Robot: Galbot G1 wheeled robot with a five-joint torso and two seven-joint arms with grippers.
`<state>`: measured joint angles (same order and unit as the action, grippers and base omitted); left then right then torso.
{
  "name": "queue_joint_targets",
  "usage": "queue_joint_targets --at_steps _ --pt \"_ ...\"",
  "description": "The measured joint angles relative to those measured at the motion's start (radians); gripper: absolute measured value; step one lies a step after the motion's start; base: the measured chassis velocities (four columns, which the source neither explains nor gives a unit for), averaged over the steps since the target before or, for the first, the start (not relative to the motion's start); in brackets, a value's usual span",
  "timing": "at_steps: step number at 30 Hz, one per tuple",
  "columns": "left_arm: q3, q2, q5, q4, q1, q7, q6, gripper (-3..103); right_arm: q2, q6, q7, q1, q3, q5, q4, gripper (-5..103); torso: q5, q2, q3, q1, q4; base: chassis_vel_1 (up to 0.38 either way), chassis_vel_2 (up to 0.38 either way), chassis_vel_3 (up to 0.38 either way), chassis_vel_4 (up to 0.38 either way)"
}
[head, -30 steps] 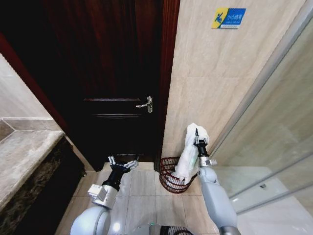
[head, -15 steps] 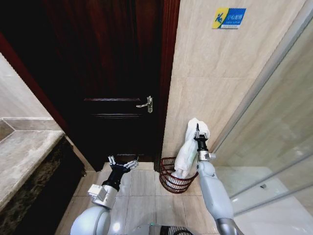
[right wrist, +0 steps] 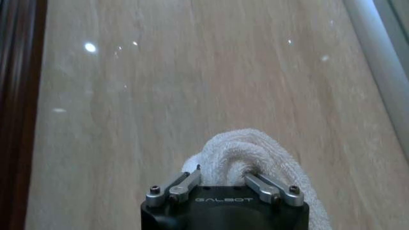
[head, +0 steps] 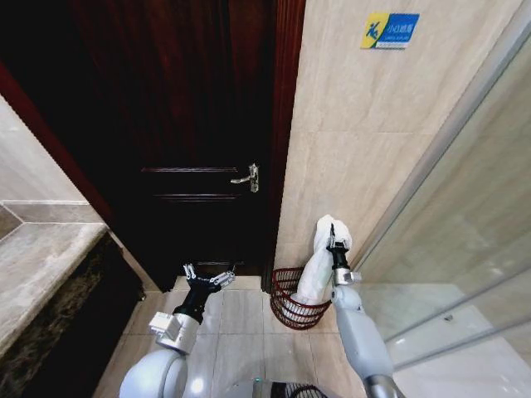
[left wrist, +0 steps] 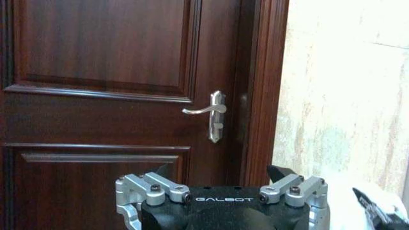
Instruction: Discard the used towel into the hamper.
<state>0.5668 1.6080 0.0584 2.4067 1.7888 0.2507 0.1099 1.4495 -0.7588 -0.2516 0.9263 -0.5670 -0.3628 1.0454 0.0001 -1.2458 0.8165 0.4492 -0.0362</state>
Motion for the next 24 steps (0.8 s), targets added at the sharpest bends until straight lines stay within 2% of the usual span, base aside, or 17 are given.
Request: queue_joint_targets --at_steps 8,16,20,24 --pt "0.0 0.0 0.0 0.0 0.0 0.0 0.0 100 0.01 -0.046 -0.004 0.039 -0.004 -0.009 -0.015 12 -0.0003 0.0 0.0 0.0 0.0 -0.124 0.119 0.114 -0.128" --pt "0.0 0.0 0.0 0.0 0.0 0.0 0.0 100 0.032 -0.064 0.025 0.122 -0.021 0.013 0.0 12 -0.0003 0.0 0.0 0.0 -0.0002 -0.041 0.061 0.047 -0.049" --pt "0.0 0.0 0.0 0.0 0.0 0.0 0.0 100 0.037 -0.065 0.022 0.129 -0.015 0.013 -0.074 12 0.0002 0.0 0.0 0.0 0.0001 0.0 0.0 0.0 0.0" --pt "0.0 0.0 0.0 0.0 0.0 0.0 0.0 100 0.042 -0.066 -0.014 0.115 -0.004 -0.02 -0.186 12 0.0001 0.0 0.0 0.0 0.0 0.0 0.0 0.0 0.0"
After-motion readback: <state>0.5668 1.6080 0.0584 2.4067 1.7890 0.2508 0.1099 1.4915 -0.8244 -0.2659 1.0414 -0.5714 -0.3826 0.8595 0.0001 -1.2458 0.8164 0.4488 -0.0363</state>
